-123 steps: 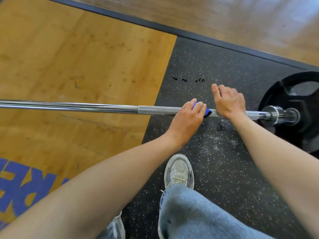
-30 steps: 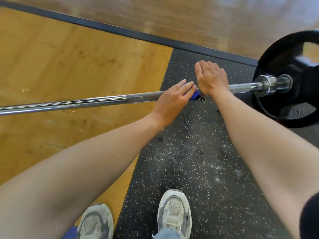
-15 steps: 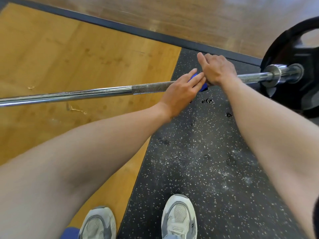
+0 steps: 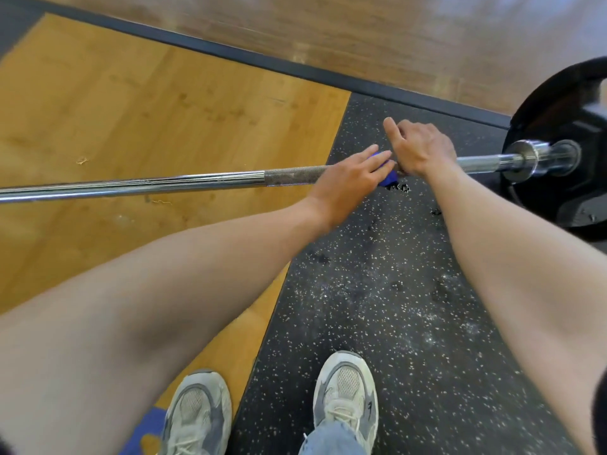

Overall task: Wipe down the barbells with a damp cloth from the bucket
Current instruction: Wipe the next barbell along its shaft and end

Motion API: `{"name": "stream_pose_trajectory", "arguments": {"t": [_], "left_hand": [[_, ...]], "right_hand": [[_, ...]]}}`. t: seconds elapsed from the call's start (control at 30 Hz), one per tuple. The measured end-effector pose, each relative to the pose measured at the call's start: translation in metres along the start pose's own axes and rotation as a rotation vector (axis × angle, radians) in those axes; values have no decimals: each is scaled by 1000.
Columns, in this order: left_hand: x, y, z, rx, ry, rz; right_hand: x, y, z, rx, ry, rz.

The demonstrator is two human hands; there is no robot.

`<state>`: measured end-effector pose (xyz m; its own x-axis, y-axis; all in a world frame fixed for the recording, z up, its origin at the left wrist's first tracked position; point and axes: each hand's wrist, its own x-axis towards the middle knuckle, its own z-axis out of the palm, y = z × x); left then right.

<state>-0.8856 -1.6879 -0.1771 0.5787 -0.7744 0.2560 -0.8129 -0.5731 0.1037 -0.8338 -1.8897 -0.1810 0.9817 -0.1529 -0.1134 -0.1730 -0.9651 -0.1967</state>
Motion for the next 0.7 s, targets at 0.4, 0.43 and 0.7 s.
{"name": "stream_pose_trajectory", "arguments": {"t": [0.4, 0.43, 0.7], "left_hand": [[-70, 23, 6, -3, 125, -82], [-65, 35, 7, -12, 110, -41], [-125, 40, -11, -76, 113, -136]], "right_hand": [[-69, 6, 12, -111, 53, 18], [-76, 6, 15, -125, 56, 28], [-131, 11, 23, -136, 39, 53]]}}
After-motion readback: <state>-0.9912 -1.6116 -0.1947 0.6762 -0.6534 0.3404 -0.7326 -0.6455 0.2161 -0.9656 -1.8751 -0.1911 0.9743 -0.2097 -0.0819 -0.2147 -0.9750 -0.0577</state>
